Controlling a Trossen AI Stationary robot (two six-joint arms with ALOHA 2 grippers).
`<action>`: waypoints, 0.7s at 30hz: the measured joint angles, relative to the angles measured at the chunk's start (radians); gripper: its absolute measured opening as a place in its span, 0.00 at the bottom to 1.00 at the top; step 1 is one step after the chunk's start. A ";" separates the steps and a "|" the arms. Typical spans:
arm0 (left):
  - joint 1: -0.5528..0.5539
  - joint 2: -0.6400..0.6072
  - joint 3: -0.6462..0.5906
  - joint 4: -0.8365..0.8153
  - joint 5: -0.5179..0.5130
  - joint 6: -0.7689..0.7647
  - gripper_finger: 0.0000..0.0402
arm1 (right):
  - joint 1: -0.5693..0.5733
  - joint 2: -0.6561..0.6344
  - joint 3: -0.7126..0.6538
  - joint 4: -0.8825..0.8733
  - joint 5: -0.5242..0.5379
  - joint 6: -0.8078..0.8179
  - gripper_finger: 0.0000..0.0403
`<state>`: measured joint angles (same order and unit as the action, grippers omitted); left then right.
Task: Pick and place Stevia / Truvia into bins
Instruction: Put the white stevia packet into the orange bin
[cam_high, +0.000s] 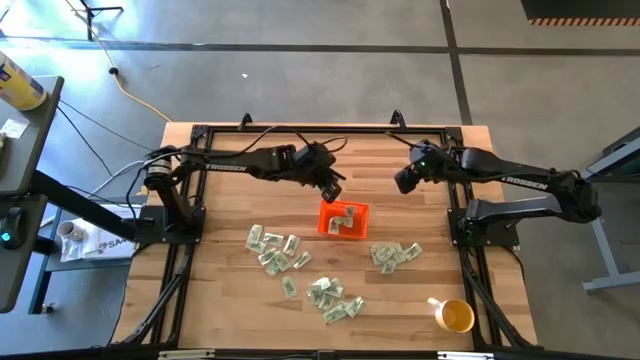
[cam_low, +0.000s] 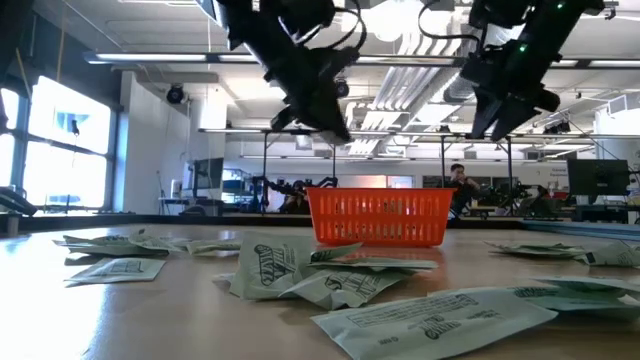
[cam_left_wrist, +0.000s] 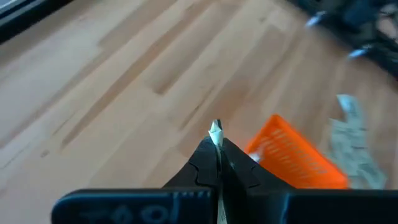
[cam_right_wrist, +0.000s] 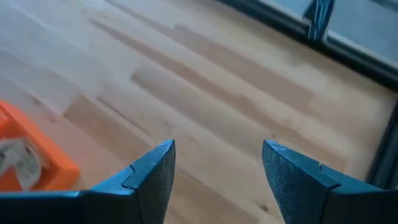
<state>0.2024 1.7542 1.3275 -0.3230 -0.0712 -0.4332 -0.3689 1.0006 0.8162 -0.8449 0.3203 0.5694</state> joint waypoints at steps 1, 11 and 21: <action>0.000 0.000 0.001 0.010 0.023 0.005 0.09 | 0.005 0.000 0.000 -0.016 -0.006 0.005 0.57; -0.060 0.115 -0.001 0.042 0.186 0.011 0.11 | 0.141 0.030 0.000 -0.045 -0.067 -0.076 0.57; -0.092 0.187 0.000 -0.006 0.094 0.016 0.32 | 0.296 0.136 0.000 -0.089 -0.138 -0.109 0.58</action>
<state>0.1108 1.9409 1.3279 -0.3289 0.0230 -0.4172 -0.0732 1.1362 0.8162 -0.9342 0.1823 0.4599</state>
